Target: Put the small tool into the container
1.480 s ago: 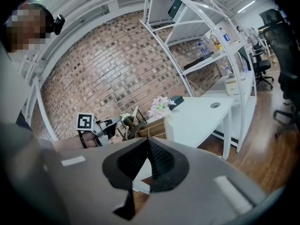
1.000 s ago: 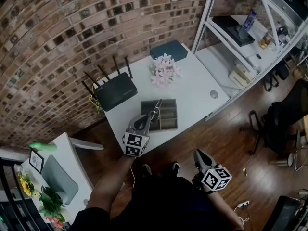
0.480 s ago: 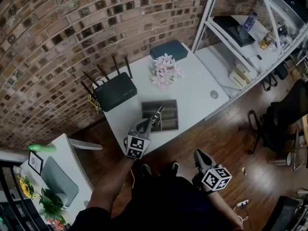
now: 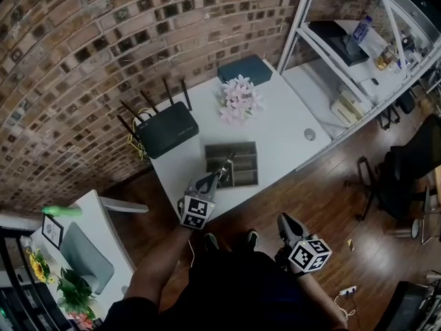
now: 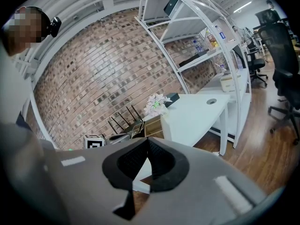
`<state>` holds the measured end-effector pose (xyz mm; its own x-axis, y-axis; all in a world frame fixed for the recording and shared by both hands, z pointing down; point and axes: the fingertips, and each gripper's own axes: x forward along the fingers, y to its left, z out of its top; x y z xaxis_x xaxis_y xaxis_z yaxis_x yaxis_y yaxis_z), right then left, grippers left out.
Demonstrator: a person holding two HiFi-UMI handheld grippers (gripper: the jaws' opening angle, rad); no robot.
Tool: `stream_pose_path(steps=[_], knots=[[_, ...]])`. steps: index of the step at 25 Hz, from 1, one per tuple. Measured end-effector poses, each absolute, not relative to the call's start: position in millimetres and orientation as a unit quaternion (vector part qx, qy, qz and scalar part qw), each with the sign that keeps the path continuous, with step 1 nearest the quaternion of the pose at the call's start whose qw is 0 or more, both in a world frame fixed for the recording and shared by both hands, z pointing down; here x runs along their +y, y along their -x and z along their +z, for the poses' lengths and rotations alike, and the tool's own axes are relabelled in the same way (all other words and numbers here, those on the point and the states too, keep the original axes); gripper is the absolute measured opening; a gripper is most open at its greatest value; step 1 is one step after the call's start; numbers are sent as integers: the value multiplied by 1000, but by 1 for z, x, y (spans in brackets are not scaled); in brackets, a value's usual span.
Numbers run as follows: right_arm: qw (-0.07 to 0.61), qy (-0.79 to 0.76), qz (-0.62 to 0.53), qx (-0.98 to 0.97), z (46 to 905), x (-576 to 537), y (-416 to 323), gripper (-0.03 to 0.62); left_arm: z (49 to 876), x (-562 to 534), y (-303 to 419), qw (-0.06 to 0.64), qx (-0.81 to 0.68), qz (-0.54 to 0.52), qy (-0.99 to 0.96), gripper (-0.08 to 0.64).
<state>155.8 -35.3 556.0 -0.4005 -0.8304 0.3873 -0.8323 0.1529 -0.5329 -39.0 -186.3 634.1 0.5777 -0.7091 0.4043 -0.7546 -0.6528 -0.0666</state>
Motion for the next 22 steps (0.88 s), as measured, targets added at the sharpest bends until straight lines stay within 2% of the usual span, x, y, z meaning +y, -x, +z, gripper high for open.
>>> stream_pose_path(steps=[10,19,22], knots=[[-2,-542,358,-761,558,-37,-156,10,650,-181,46,58,-418,237,-875,20],[-6,-533,360,-766,559,-37,-165,10,651,-175,39,68,-417,241,-874,77],[-9,-531,361,-767,559,-36,-168,10,654,-170,34,73,-409,247,-875,118]])
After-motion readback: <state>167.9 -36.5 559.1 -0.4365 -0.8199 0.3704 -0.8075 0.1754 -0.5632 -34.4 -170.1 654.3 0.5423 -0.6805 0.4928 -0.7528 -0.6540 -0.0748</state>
